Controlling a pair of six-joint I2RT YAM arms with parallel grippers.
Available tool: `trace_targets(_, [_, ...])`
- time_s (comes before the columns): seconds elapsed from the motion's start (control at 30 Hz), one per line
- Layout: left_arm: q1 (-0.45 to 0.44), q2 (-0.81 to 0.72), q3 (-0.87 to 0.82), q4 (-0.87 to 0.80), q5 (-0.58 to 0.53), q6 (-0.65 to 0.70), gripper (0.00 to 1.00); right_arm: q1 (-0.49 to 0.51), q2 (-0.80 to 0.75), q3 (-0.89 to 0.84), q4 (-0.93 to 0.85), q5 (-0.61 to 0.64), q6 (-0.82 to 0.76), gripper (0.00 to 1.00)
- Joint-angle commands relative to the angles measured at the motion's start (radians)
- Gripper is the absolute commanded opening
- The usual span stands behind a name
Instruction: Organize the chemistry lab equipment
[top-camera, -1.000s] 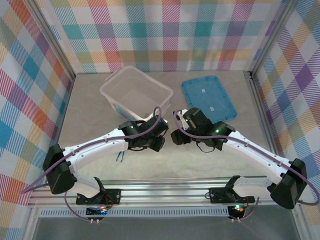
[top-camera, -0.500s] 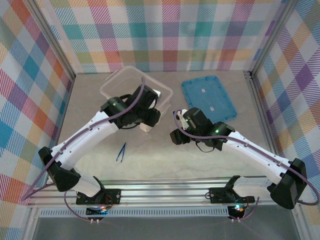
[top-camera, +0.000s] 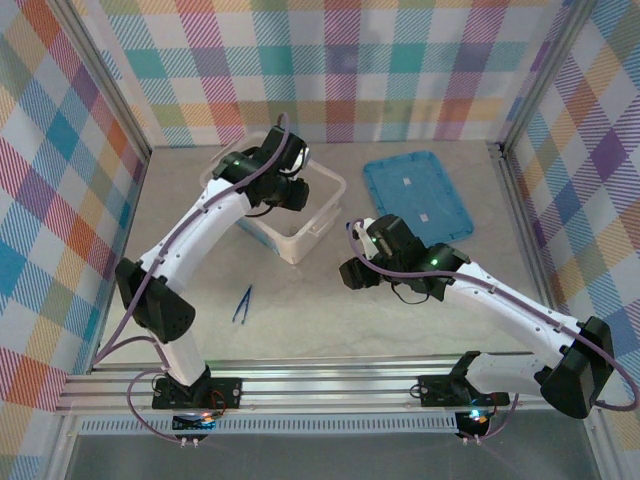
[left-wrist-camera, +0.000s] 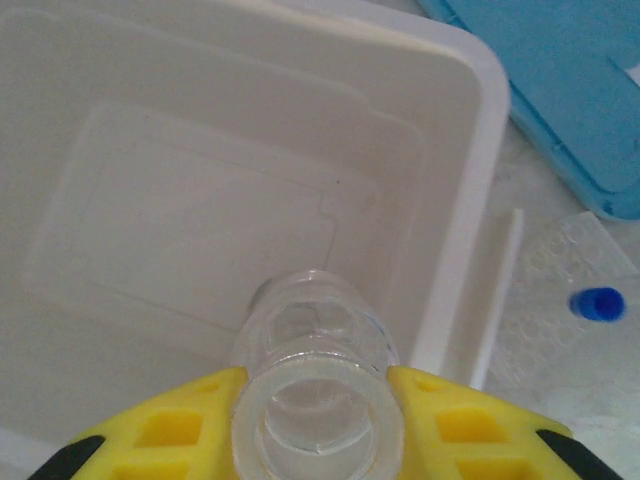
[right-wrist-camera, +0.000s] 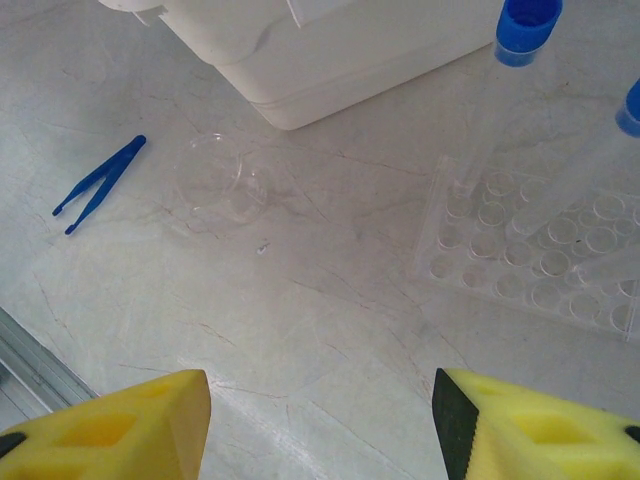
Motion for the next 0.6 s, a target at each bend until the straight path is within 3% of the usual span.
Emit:
trace_targets(0.0, [0.042,0.049,0.053,0.029,0.029,0.023,0.23,-0.005,0.003,-0.01,0.016,-0.019,0.007,0.61])
trace_targets(0.57, [0.117,0.245,0.076,0.142,0.096,-0.003,0.2,-0.006,-0.006,-0.032,0.016,-0.022,0.031,0.61])
